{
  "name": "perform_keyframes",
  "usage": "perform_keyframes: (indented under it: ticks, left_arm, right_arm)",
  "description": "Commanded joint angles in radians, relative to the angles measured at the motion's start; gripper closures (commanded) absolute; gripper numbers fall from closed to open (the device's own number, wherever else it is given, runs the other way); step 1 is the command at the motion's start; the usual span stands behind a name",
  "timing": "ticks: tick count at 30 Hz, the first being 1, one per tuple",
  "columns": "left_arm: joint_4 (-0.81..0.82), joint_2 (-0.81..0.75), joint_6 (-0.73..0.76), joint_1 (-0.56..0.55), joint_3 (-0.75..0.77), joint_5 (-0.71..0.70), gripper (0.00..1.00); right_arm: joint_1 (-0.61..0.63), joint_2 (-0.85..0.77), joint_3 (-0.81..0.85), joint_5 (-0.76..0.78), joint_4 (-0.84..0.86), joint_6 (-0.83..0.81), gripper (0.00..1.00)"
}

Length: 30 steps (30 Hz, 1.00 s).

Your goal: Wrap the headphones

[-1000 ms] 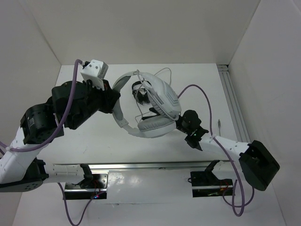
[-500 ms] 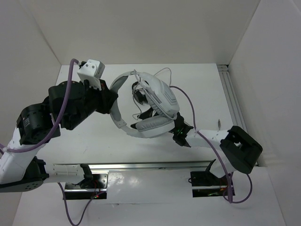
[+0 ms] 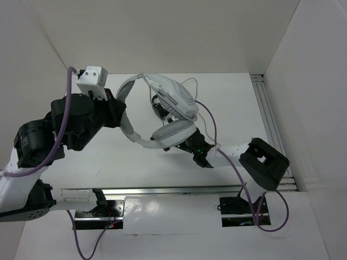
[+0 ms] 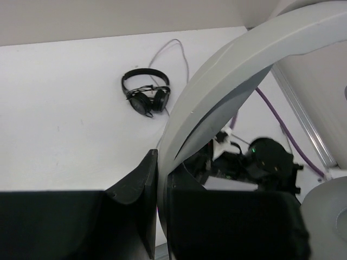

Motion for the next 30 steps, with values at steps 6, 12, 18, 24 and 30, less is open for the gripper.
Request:
perform_keyframes:
  ticks: [6,12,18,24,30]
  left_arm:
    - [0.035,0.042,-0.227,0.043,0.014,-0.384,1.00]
    - [0.046,0.127,-0.256,0.239,0.014,-0.311,1.00]
    - [0.067,0.208,-0.247,0.361,-0.089,-0.265,1.00]
    - [0.048,0.260,-0.246,0.398,-0.216,-0.274,1.00]
    - [-0.040,0.291,-0.172,0.398,-0.305,-0.245,1.00]
  right_arm:
    - [0.174,-0.127,-0.070,0.062,-0.056,-0.049,1.00]
    - [0.282,-0.234,-0.121,0.062,-0.136,-0.049,1.00]
    - [0.397,-0.357,-0.046,0.133,-0.367,-0.126,1.00]
    - [0.428,-0.400,0.083,0.102,-0.597,-0.190,1.00]
    - [0.489,-0.461,0.244,0.568,-0.929,-0.321,1.00]
